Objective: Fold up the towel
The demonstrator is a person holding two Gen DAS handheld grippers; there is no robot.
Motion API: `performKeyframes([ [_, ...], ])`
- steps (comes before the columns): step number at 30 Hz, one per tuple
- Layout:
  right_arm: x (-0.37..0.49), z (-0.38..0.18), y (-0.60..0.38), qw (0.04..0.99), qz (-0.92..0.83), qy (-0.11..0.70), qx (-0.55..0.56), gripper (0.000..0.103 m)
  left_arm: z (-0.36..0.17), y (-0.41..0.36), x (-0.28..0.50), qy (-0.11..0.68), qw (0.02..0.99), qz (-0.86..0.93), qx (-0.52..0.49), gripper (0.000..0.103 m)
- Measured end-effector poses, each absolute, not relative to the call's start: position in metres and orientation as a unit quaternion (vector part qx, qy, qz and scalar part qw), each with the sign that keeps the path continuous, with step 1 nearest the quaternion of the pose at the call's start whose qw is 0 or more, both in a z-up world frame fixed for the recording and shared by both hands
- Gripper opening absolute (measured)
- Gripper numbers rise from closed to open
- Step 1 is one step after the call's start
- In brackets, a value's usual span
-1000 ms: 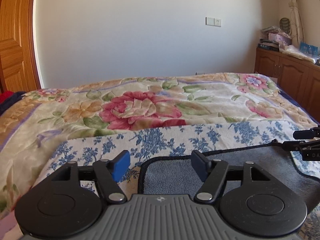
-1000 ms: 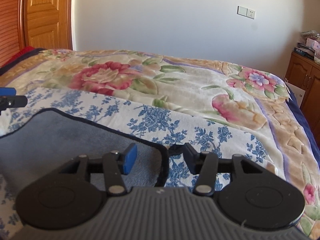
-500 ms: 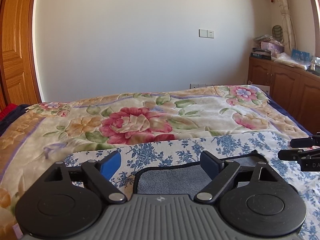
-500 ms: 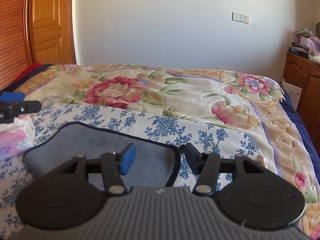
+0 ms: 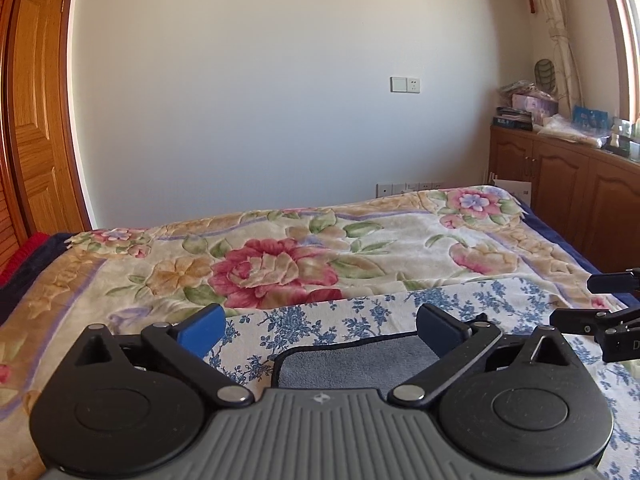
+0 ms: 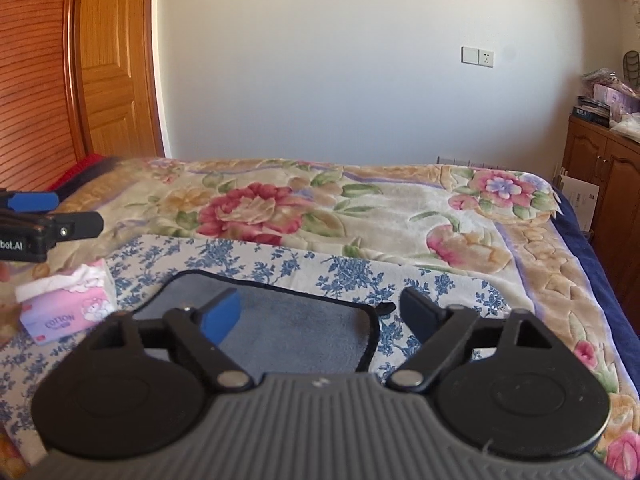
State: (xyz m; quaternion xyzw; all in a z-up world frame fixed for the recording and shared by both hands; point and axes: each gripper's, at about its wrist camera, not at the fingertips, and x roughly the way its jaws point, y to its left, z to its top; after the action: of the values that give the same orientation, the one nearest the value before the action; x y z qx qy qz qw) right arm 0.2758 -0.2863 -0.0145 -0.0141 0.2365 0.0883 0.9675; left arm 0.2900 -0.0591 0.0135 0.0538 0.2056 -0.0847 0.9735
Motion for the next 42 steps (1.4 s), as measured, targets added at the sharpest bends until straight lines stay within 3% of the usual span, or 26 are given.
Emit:
performKeyframes([
  [4, 0.265, -0.008, -0.286, 0.969, 0.082, 0.231, -0.015, 0.093, 0.024, -0.062, 0.277, 0.200, 0.973, -0.094, 0.060, 0.103],
  [6, 0.261, -0.004, -0.285, 0.970, 0.078, 0.228, -0.015, 0.103, 0.028, -0.063, 0.271, 0.200, 0.973, -0.096, 0.062, 0.103],
  [42, 0.157, 0.038, -0.272, 0.973, 0.077, 0.215, -0.023, 0.103, 0.087, -0.043, 0.147, 0.183, 0.976, -0.089, 0.072, 0.103],
])
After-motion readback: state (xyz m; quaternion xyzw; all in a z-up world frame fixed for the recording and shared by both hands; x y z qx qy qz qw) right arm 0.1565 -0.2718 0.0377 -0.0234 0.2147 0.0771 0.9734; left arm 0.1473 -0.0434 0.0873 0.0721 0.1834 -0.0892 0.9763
